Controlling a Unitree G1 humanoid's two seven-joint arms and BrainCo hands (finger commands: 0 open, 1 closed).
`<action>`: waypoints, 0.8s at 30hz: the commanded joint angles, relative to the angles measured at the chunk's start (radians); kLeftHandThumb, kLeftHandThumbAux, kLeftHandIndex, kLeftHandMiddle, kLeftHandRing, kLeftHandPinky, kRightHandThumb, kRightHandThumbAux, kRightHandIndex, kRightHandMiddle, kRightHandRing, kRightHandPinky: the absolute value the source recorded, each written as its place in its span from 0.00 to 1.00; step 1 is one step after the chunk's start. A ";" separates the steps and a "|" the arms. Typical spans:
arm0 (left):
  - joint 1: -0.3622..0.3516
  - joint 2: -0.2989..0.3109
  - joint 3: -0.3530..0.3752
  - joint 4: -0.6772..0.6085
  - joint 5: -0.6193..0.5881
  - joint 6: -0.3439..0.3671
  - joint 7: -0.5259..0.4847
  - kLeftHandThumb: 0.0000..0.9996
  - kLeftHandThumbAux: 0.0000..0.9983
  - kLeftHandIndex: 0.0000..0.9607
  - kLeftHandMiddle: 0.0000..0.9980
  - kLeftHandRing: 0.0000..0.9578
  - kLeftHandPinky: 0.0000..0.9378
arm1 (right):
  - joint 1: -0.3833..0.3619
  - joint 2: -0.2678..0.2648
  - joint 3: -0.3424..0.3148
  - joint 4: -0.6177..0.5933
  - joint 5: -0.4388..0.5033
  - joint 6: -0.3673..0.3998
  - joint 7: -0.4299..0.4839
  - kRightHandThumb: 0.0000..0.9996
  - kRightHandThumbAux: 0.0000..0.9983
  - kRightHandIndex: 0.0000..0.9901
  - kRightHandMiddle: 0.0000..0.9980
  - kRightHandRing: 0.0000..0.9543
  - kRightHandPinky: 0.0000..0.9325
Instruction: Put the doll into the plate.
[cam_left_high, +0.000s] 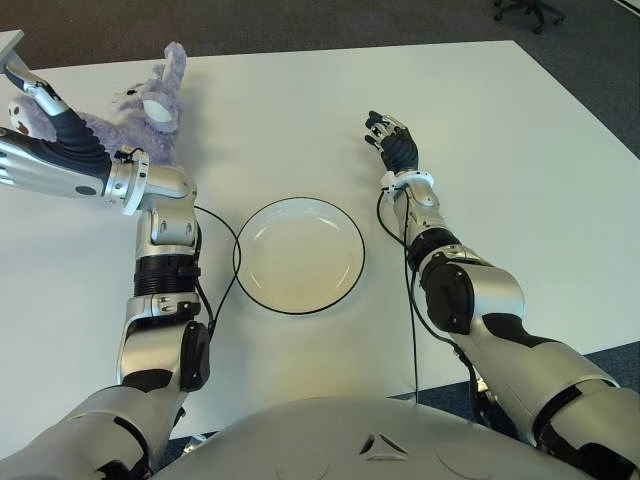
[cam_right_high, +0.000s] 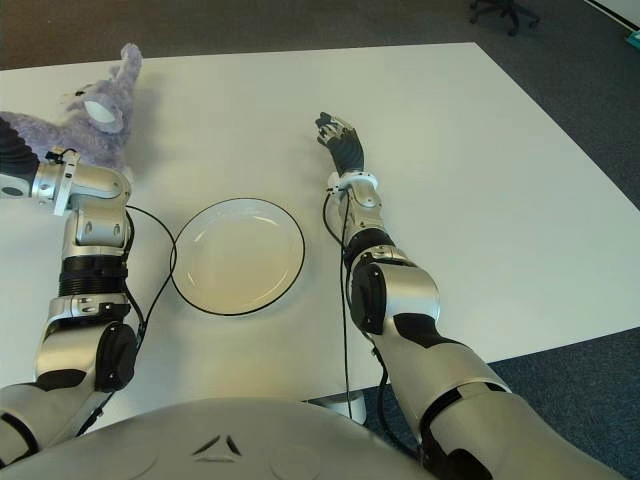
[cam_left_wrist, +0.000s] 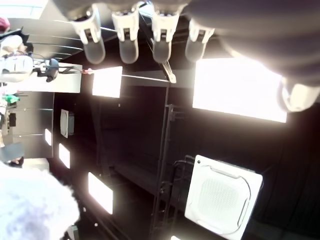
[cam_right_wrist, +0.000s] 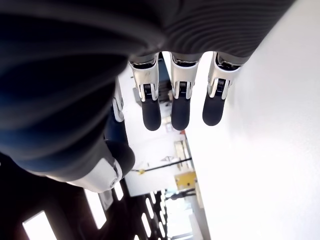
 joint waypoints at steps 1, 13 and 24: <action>-0.007 0.017 0.016 0.034 -0.033 -0.035 -0.027 0.34 0.27 0.00 0.00 0.00 0.00 | 0.033 0.000 0.010 0.033 -0.014 0.041 -0.018 0.69 0.73 0.41 0.15 0.12 0.16; -0.021 0.042 0.034 0.076 -0.083 -0.087 -0.090 0.33 0.30 0.00 0.00 0.00 0.00 | 0.033 0.003 0.005 0.032 -0.007 0.045 -0.002 0.70 0.73 0.40 0.15 0.13 0.16; -0.021 0.059 0.033 0.097 -0.137 -0.135 -0.181 0.34 0.31 0.00 0.00 0.00 0.00 | 0.032 0.004 0.006 0.032 -0.011 0.041 -0.011 0.70 0.72 0.41 0.15 0.13 0.16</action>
